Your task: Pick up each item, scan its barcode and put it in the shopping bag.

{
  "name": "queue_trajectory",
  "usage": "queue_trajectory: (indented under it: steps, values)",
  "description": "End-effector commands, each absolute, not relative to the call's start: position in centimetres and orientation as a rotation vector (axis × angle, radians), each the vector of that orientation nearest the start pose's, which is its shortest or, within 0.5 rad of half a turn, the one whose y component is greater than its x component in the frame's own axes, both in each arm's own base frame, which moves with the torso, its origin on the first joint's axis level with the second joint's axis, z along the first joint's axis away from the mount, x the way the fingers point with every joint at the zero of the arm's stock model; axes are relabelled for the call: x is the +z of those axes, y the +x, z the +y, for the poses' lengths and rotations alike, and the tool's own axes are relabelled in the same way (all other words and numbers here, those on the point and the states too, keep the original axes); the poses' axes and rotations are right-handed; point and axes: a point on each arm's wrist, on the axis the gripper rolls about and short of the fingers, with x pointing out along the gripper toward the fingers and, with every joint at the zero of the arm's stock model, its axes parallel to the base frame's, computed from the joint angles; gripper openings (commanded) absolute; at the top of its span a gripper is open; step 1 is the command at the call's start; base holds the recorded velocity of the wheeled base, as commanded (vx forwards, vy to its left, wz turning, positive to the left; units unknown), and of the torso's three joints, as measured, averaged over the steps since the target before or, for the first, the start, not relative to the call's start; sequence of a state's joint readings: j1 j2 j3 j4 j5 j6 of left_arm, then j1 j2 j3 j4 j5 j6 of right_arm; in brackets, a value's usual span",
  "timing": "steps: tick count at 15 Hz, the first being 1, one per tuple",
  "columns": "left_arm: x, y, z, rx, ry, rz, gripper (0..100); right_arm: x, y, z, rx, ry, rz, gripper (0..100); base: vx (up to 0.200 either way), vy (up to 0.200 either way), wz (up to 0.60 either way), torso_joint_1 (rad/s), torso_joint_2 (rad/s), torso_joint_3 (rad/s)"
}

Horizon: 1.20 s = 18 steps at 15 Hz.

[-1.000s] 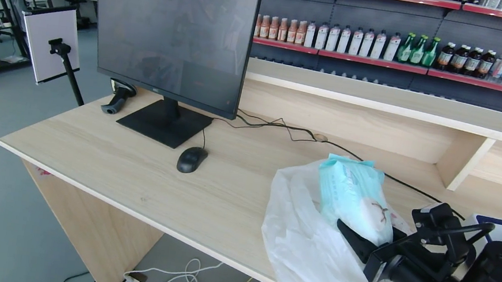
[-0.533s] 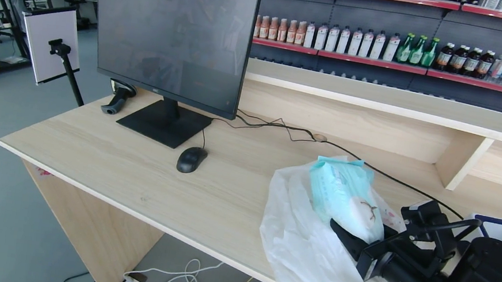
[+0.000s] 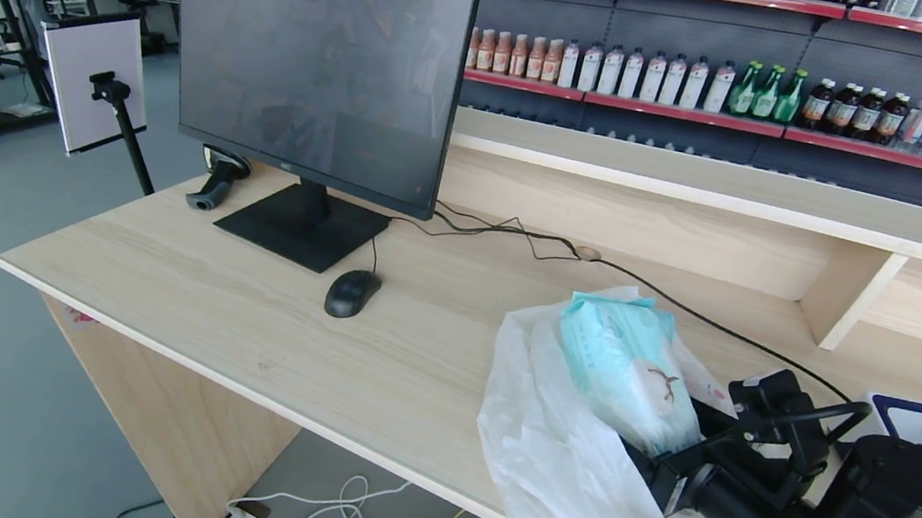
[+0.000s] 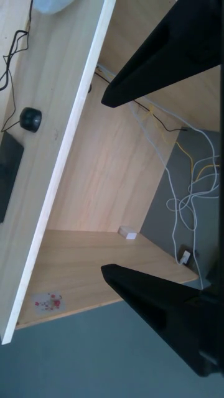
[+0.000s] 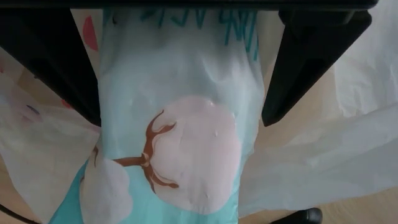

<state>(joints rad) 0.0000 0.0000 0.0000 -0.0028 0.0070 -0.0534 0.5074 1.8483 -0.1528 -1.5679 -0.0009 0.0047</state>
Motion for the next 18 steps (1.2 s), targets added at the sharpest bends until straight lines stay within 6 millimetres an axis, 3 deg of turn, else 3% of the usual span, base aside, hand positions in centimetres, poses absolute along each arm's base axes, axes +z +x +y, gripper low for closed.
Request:
queue_trajectory:
  steps: [1, 11, 18]
  values:
    - [7.6, -2.3, 0.0, 0.008, -0.054, -0.003, 100, 9.2, 20.8, 11.5, 0.505, -0.028, 0.127, 100, 0.0, 0.0, 0.0, 0.0, 0.0, 0.0]
    - [7.6, -2.3, 0.0, 0.008, -0.054, -0.002, 100, 10.7, 21.2, 11.8, 0.506, -0.007, 0.051, 100, 0.0, 0.0, 0.0, 0.0, 0.0, 0.0]
    - [7.6, -2.3, 0.0, 0.008, -0.054, -0.002, 100, 13.3, 18.9, 10.1, 0.489, 0.01, -0.047, 100, 0.0, 0.0, 0.0, 0.0, 0.0, 0.0]
